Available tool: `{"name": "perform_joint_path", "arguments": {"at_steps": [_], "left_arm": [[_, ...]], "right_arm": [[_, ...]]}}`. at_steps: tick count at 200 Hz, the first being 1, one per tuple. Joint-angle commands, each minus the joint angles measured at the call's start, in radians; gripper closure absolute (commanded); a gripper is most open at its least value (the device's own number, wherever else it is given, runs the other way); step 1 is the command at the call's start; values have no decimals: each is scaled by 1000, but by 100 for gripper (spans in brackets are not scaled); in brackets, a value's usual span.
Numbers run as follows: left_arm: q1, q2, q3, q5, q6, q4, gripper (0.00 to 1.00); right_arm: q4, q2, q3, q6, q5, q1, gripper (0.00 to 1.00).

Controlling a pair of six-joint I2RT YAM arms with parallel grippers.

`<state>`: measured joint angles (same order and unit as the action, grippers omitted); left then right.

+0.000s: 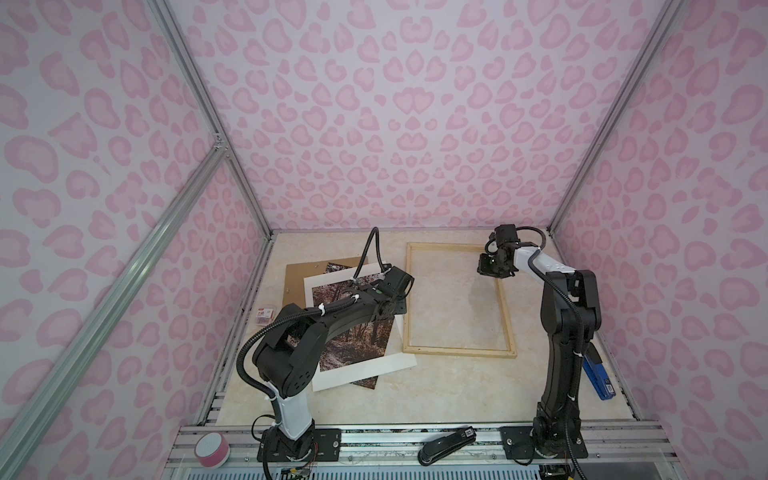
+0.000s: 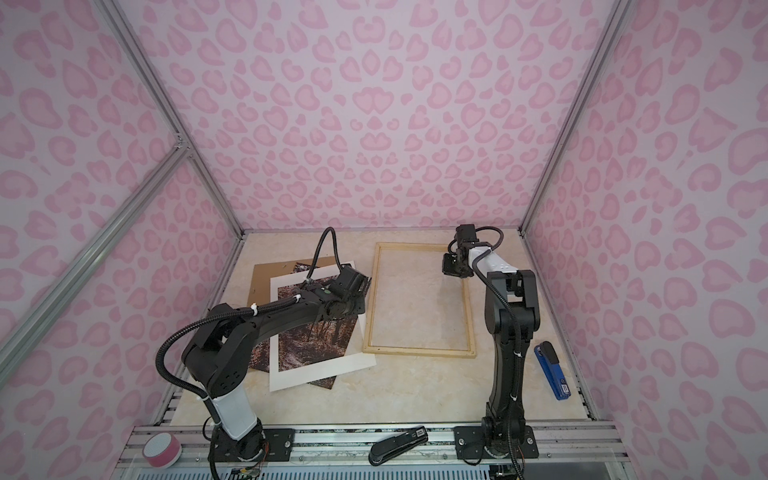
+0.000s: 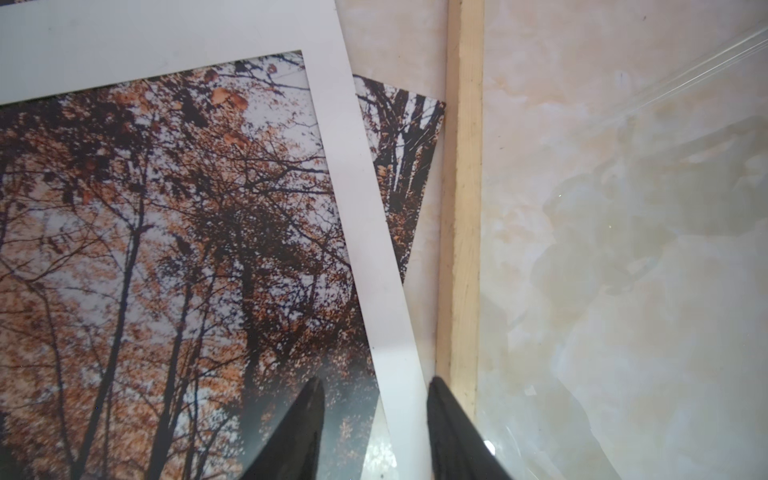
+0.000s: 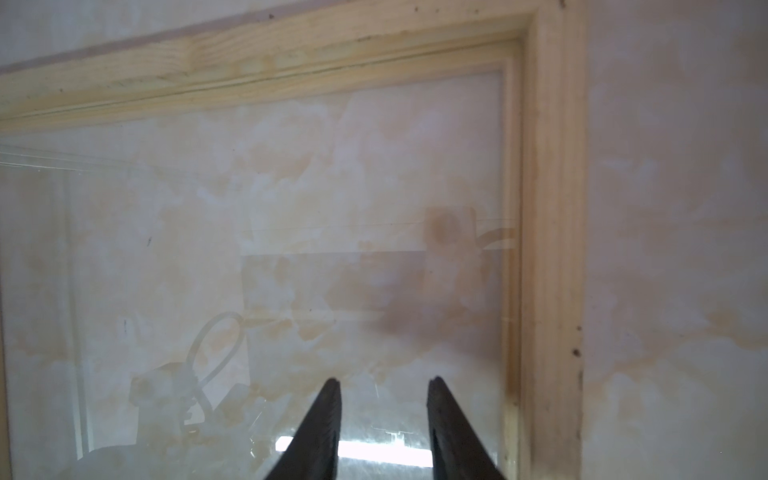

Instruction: Put the photo into the frame

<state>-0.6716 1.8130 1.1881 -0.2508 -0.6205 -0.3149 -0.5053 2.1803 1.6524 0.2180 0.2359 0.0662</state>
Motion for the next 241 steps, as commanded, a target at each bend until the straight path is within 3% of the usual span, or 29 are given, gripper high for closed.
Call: {"name": "perform_joint_path", "arguments": {"at_steps": [1, 83, 134, 175, 205, 241], "left_arm": [[0, -17, -2, -20, -2, -9, 56], [0, -26, -2, -11, -1, -13, 56], [87, -103, -65, -49, -7, -49, 49], [212, -203, -183, -23, -37, -52, 47], [301, -281, -280, -73, -73, -77, 46], [435, -345, -377, -112, -103, -114, 43]], "right_arm": [[-9, 18, 5, -6, -13, 3, 63], [-42, 38, 30, -23, -23, 5, 63], [-28, -120, -9, -36, -14, 55, 62], [43, -215, -82, 10, 43, 198, 58], [112, -219, -106, 52, 90, 341, 57], [96, -147, -58, 49, 26, 487, 55]]}}
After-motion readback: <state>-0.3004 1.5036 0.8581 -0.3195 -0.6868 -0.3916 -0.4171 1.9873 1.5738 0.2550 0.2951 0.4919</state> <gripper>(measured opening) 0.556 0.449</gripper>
